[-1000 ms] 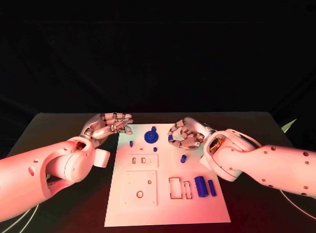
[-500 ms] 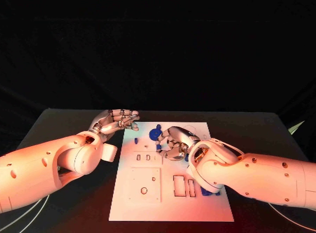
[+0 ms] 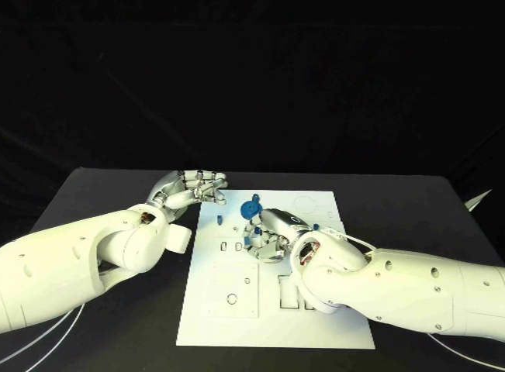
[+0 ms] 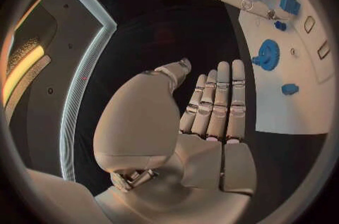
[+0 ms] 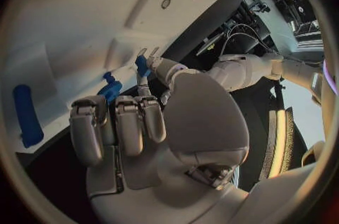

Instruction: Assemble the parts on the task board

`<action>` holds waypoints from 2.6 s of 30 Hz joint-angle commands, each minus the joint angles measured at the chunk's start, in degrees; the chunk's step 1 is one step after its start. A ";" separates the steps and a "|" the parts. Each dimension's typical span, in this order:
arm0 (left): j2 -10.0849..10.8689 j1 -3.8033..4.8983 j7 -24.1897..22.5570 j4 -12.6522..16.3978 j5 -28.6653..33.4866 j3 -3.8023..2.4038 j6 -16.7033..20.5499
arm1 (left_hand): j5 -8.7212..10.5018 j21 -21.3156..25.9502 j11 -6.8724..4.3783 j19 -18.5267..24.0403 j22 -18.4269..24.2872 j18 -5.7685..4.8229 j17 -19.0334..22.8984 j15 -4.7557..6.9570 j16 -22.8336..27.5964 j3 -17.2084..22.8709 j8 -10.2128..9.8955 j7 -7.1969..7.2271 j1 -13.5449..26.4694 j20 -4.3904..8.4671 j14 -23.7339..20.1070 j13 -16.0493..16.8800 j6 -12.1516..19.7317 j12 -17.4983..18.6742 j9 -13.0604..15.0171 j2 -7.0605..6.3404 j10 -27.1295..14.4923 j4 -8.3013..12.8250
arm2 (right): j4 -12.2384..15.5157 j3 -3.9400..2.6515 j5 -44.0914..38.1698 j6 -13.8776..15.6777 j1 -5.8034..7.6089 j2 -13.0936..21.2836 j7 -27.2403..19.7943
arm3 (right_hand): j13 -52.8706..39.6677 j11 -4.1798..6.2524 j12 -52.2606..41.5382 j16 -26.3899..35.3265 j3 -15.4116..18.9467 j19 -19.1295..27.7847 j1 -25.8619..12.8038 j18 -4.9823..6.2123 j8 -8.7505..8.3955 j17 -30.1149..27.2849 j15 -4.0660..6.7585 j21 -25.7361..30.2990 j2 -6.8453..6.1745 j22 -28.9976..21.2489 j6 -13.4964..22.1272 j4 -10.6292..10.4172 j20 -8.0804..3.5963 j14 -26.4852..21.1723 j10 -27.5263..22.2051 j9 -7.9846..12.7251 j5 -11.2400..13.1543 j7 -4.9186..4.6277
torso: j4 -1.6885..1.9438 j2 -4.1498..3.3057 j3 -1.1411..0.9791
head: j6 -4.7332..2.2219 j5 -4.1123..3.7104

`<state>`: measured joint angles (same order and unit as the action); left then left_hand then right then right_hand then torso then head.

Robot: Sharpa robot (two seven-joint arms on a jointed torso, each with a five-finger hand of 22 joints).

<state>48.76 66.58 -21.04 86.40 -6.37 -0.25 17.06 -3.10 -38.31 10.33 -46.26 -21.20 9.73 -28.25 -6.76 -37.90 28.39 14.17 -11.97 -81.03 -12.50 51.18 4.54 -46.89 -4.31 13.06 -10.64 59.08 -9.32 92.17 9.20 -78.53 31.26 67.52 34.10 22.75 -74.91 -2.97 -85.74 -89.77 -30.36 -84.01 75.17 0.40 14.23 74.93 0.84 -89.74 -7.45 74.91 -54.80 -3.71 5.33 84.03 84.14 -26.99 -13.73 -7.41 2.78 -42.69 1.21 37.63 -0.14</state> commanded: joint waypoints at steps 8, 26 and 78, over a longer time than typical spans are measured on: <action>-0.17 0.07 -0.06 0.19 0.23 -0.03 -1.26 | 0.16 -0.25 -0.11 0.40 -0.05 0.46 0.09 -0.09 -0.25 -0.03 0.05 -1.70 0.60 0.05 -0.29 0.05 0.25 -0.23 0.07 -0.09 -0.30 0.25 | -1.15 0.04 -4.38 -2.16 -0.82 -1.18 1.99 | -10.40 0.43 0.21 -0.23 0.32 -5.99 -1.36 -0.40 2.67 15.07 0.51 -0.26 -0.59 15.09 -0.39 -0.07 -0.54 5.97 1.29 -2.47 0.25 0.35 | 0.06 -0.03 -0.02 | 0.46 0.33; -0.20 0.07 0.09 0.30 0.23 -0.03 -1.56 | 0.16 -0.34 -0.14 0.50 -0.11 0.47 0.11 -0.08 -0.28 -0.05 0.11 -1.66 0.67 0.03 -0.33 0.08 0.21 -0.30 0.11 -0.06 -0.23 0.23 | -2.49 0.09 -5.34 -2.74 -1.16 -2.13 2.26 | -10.30 0.43 0.32 -0.23 0.55 -5.99 -1.88 -0.40 2.75 15.07 0.53 -0.26 -1.01 15.09 -0.15 -0.22 -0.58 5.97 1.21 -2.52 0.50 0.34 | -0.03 -0.01 -0.04 | 0.91 0.63; 0.04 0.06 0.40 0.03 0.21 -0.03 -1.63 | 0.16 -0.58 -0.14 0.75 -0.27 0.50 0.18 -0.08 -0.37 -0.10 0.17 -1.65 0.82 -0.01 -0.40 0.10 0.24 -0.37 0.18 -0.03 -0.27 0.18 | -2.31 0.10 -5.46 -2.22 -1.30 -1.80 1.07 | -4.42 -2.64 5.94 -0.23 17.74 -5.99 -0.75 -0.40 -3.78 15.07 -2.03 -0.26 -3.57 15.09 8.68 -6.73 2.02 5.97 -4.67 2.16 6.08 -3.15 | -0.04 0.06 -0.05 | 1.37 0.79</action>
<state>48.85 66.58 -20.38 86.38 -6.30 -0.25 16.39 -3.10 -38.71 10.33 -45.84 -21.40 9.72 -28.13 -6.76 -37.89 28.39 14.17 -11.97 -80.81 -12.50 51.18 4.55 -46.89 -4.31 13.18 -10.87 59.08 -9.32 89.68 9.27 -83.55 28.88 66.29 32.21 24.79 -74.92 -5.36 -80.19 -89.77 -14.12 -84.12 73.71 0.40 10.66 74.90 -0.83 -89.74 -11.45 74.92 -46.27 -9.77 6.89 84.02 79.69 -25.05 -7.84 -10.41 2.71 -42.64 1.16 39.04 0.62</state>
